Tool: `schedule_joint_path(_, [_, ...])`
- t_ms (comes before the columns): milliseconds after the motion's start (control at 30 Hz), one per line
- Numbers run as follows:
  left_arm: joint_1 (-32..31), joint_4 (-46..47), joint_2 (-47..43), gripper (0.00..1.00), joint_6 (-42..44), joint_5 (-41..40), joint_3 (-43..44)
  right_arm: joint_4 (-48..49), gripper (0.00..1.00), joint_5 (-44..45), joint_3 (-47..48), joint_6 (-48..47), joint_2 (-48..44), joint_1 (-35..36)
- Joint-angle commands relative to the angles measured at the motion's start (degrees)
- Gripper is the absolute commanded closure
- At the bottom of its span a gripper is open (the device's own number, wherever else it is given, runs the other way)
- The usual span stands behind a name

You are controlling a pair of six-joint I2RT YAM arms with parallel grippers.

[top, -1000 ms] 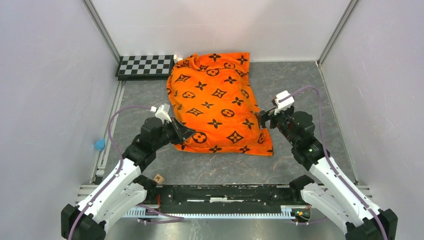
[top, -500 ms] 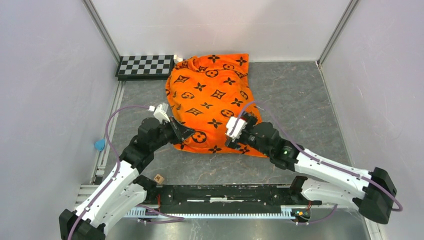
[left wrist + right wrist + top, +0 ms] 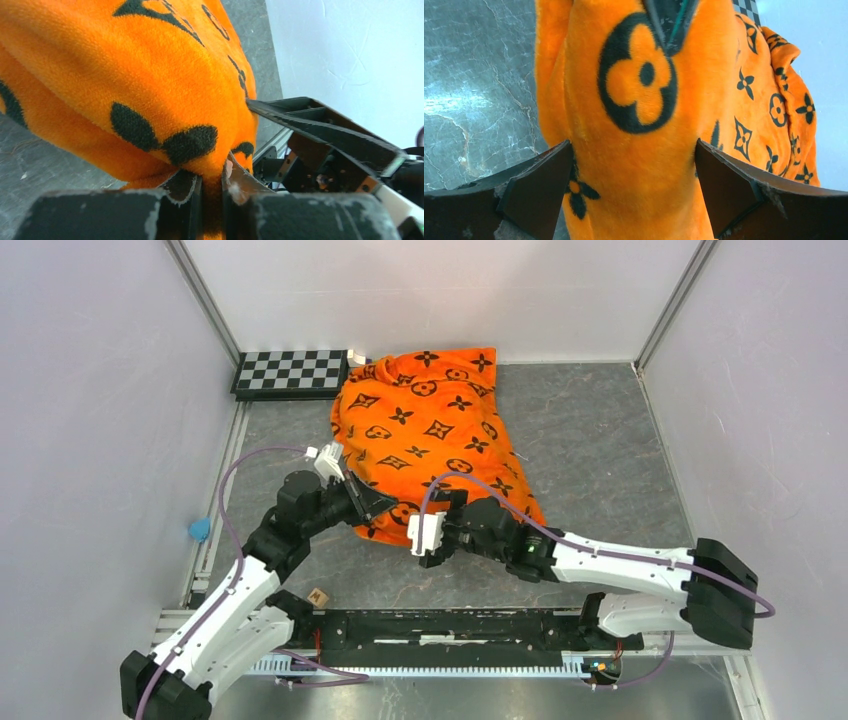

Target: Remove the pillowcase from the pillow

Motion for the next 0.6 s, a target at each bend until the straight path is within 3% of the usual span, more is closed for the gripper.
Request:
schedule_joint_path(0, [0.17, 13.44, 0.35, 0.98, -3.51, 6.5, 2.75, 4.57, 0.02, -0.82, 1.76, -1.11, 2.63, 0.66])
schedule_joint_path(133, [0.17, 18.76, 0.57, 0.98, -5.16, 9.89, 1.97, 6.32, 0.01, 4.59, 1.74, 1.1, 4.73, 0.71])
schedule_joint_path(167, [0.16, 20.02, 0.46, 0.98, -5.25, 10.64, 1.76, 6.63, 0.12, 5.61, 1.7, 1.32, 4.91, 0.7])
schedule_joint_path(233, [0.18, 21.25, -0.2, 0.97, -5.03, 11.82, 1.72, 7.29, 0.51, 7.24, 1.16, 1.85, 4.74, 0.71])
schedule_joint_path(300, [0.13, 21.43, -1.21, 0.94, -4.36, 11.98, 1.81, 9.55, 0.76, 8.17, -0.56, 2.83, 3.53, 0.7])
schedule_joint_path(333, [0.18, 21.43, -1.85, 0.89, -3.85, 11.98, 1.85, 11.4, 0.86, 8.33, -1.82, 3.39, 2.42, 0.71])
schedule_joint_path(367, [0.13, 21.43, -2.6, 0.77, -3.11, 12.06, 1.78, 13.71, 0.98, 8.54, -3.46, 4.19, 1.25, 0.71])
schedule_joint_path(467, [0.15, 21.17, -5.9, 0.33, -0.4, 11.56, 1.35, 20.21, 1.0, 10.1, -8.47, 7.5, -3.35, 0.62])
schedule_joint_path(567, [0.18, 15.82, -12.0, 0.11, 1.46, 5.39, 1.38, 22.35, 1.0, 6.52, -9.79, 10.11, -6.33, 0.37])
